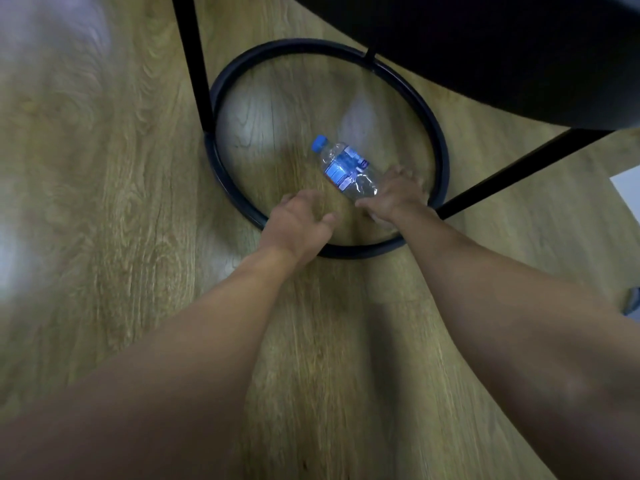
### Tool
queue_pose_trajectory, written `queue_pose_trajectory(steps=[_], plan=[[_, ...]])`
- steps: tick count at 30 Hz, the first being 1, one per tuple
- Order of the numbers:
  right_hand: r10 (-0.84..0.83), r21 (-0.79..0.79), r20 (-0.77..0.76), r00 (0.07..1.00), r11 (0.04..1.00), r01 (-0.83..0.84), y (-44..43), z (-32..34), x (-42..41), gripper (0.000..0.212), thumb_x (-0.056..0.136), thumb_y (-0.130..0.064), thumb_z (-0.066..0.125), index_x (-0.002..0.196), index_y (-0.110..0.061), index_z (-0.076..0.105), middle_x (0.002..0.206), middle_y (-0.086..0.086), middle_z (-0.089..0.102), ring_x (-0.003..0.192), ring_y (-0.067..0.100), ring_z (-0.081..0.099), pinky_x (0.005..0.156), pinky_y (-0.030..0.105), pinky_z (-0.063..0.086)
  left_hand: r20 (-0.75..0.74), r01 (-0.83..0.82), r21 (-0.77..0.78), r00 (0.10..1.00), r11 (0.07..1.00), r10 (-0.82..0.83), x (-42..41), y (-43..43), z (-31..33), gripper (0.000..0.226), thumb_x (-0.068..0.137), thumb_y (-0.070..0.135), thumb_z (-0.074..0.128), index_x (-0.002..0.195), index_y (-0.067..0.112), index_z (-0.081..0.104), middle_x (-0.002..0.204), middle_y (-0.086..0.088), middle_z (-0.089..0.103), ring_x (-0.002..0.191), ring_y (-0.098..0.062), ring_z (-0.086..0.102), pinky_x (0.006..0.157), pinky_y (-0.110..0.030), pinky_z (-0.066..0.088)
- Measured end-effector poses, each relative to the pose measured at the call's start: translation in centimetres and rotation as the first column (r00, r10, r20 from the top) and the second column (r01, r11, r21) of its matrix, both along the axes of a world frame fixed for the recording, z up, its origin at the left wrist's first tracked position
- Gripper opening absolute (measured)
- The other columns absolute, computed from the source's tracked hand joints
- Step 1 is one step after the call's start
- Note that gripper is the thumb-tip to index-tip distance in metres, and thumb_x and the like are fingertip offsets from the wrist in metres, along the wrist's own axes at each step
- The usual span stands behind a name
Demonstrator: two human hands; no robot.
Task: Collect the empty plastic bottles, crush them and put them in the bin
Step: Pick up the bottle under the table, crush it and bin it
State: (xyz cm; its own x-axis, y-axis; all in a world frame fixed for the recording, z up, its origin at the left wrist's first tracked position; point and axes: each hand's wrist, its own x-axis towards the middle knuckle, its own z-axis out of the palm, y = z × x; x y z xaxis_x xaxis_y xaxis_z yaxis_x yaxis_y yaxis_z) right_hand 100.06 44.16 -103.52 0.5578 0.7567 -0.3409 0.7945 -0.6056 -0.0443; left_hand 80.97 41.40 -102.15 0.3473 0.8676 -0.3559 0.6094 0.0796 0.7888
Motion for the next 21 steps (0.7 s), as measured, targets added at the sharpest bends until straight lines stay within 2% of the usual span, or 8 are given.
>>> queue_pose_trajectory(steps=[5,7,9,10,13,15,18,21], plan=[[-0.042,-0.029,-0.328,0.944,0.999,0.034,0.0,0.7,-4.5,0.071,0.077,-0.035,0.081,0.131,-0.001,0.05,0.122,0.016,0.064,0.111,0.029,0.063,0.079,0.03,0.045,0.097,-0.28,-0.193,0.948,0.94,0.303,0.4,0.7,0.9,0.042,0.094,0.033,0.057,0.126,0.005,0.059,0.128,-0.014,0.062,0.121,-0.029,0.055,0.087,-0.024,0.039],[-0.107,0.01,-0.556,0.824,0.991,0.135,-1.1,1.9,-6.9,0.042,0.081,-0.023,0.075,0.111,0.002,0.06,0.099,0.017,0.065,0.087,0.026,0.066,0.066,0.029,0.047,0.202,-0.415,-0.394,0.831,0.82,0.517,0.5,0.7,2.3,0.039,0.091,0.033,0.06,0.118,0.005,0.065,0.116,-0.016,0.068,0.112,-0.031,0.063,0.09,-0.03,0.047],[-0.114,0.048,-0.691,0.713,0.978,0.203,-3.0,4.1,-9.2,0.011,0.083,-0.015,0.072,0.083,-0.009,0.063,0.077,0.009,0.066,0.064,0.021,0.064,0.051,0.023,0.048,0.255,-0.472,-0.557,0.686,0.683,0.682,0.3,0.2,4.3,0.036,0.087,0.032,0.067,0.112,0.006,0.068,0.108,-0.016,0.072,0.1,-0.032,0.069,0.089,-0.04,0.055],[-0.112,0.056,-0.724,0.68,0.974,0.221,-4.2,5.5,-10.3,0.011,0.084,-0.014,0.07,0.077,-0.013,0.062,0.072,0.007,0.066,0.06,0.019,0.064,0.048,0.023,0.049,0.253,-0.482,-0.594,0.649,0.645,0.718,-0.1,-0.4,5.5,0.034,0.084,0.032,0.071,0.108,0.009,0.068,0.103,-0.015,0.073,0.092,-0.03,0.07,0.082,-0.041,0.058],[-0.109,0.021,-0.756,0.646,0.982,0.189,-7.9,10.1,-13.5,0.007,0.087,-0.014,0.069,0.086,-0.014,0.063,0.088,0.008,0.068,0.084,0.026,0.068,0.075,0.041,0.058,0.223,-0.498,-0.631,0.618,0.595,0.754,-2.8,-3.3,9.4,0.023,0.075,0.02,0.08,0.092,0.016,0.066,0.075,-0.003,0.07,0.052,-0.015,0.063,0.046,-0.017,0.045],[-0.139,-0.076,-0.781,0.608,0.989,0.129,-10.3,14.2,-15.8,0.029,0.084,-0.015,0.074,0.109,-0.009,0.062,0.107,0.01,0.069,0.099,0.028,0.067,0.085,0.043,0.056,0.188,-0.505,-0.653,0.613,0.564,0.767,-5.7,-5.5,12.7,0.027,0.07,0.009,0.081,0.092,0.014,0.065,0.062,0.003,0.068,0.039,-0.007,0.057,0.039,-0.013,0.037],[-0.163,-0.141,-0.825,0.542,0.987,0.082,-13.3,21.1,-19.9,0.042,0.084,-0.018,0.068,0.125,-0.014,0.059,0.116,0.007,0.069,0.105,0.023,0.067,0.079,0.039,0.055,0.132,-0.553,-0.65,0.593,0.521,0.794,-10.5,-8.5,19.0,0.049,0.063,0.011,0.084,0.108,0.008,0.063,0.089,-0.009,0.075,0.06,-0.019,0.064,0.052,-0.025,0.048],[-0.15,-0.078,-0.844,0.514,0.984,0.16,-14.5,29.6,-24.3,0.031,0.09,-0.014,0.056,0.121,-0.015,0.06,0.104,0.003,0.07,0.09,0.015,0.068,0.062,0.018,0.048,0.107,-0.63,-0.577,0.572,0.519,0.813,-14.6,-10.1,27.2,0.057,0.06,0.014,0.088,0.11,0.009,0.061,0.098,-0.011,0.073,0.077,-0.026,0.071,0.07,-0.039,0.06]])
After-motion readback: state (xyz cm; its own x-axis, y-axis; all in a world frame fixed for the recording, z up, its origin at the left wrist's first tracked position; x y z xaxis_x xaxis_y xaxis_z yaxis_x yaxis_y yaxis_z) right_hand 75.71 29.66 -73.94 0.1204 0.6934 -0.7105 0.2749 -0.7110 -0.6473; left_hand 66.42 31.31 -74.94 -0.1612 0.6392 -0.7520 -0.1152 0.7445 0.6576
